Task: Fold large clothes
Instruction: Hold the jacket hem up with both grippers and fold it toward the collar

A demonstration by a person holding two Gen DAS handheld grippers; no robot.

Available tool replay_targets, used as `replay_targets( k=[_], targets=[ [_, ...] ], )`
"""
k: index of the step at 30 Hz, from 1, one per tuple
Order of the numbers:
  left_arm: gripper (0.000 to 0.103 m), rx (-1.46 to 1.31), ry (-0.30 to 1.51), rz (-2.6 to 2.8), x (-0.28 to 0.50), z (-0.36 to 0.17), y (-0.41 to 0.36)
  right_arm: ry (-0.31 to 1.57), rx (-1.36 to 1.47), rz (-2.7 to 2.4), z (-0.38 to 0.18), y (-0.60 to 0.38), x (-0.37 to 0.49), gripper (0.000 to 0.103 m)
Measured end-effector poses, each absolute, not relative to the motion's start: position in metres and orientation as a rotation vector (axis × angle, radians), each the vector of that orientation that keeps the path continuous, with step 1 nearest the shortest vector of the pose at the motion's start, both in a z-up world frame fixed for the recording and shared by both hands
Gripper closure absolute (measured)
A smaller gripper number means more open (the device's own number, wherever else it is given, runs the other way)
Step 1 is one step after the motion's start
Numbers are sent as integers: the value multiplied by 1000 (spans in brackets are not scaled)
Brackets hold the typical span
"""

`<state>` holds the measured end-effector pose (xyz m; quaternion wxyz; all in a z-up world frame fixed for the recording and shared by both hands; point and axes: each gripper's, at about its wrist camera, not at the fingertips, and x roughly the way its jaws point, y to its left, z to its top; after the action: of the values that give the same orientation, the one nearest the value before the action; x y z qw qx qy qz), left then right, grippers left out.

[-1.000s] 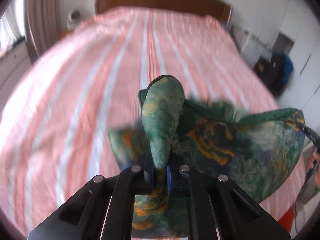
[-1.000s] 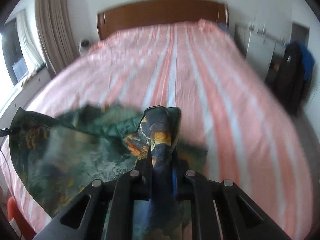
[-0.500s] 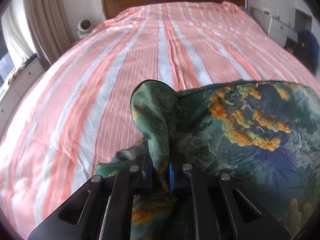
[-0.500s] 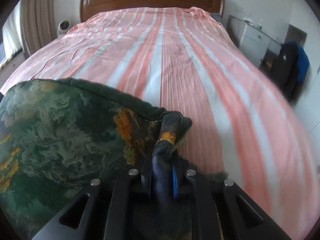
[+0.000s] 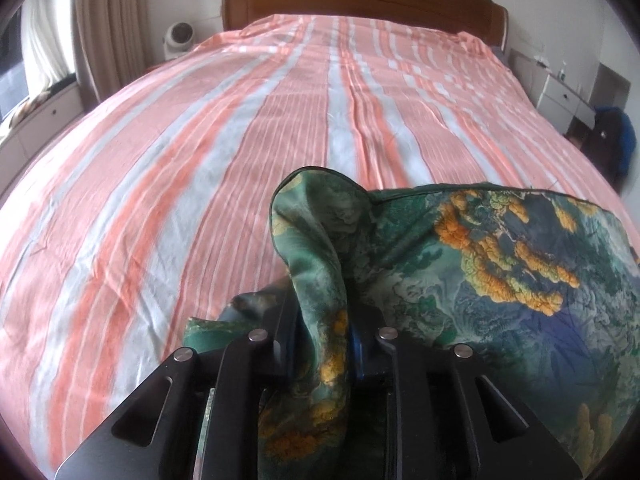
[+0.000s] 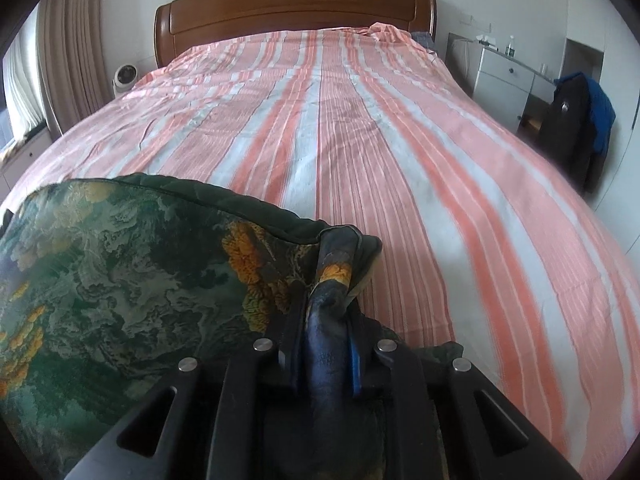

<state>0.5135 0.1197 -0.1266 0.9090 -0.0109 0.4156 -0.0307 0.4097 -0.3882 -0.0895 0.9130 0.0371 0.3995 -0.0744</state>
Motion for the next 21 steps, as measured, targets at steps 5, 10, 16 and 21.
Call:
replay_targets(
  k=[5,10,16,21],
  targets=[
    [78,-39,861,-59,515,-128,121,824,100,-141,-92,-388,414,84],
    [78,-34,859,-57,513,-127,120,824,97,-141,-92,-388,415,82],
    [77,-35,858,-57,513,-127,119,822,96,-142,-92,-388,414,81],
    [77,-34,858,-55,513,-128,119,822,94,-143,-92,-388,414,81]
  ],
)
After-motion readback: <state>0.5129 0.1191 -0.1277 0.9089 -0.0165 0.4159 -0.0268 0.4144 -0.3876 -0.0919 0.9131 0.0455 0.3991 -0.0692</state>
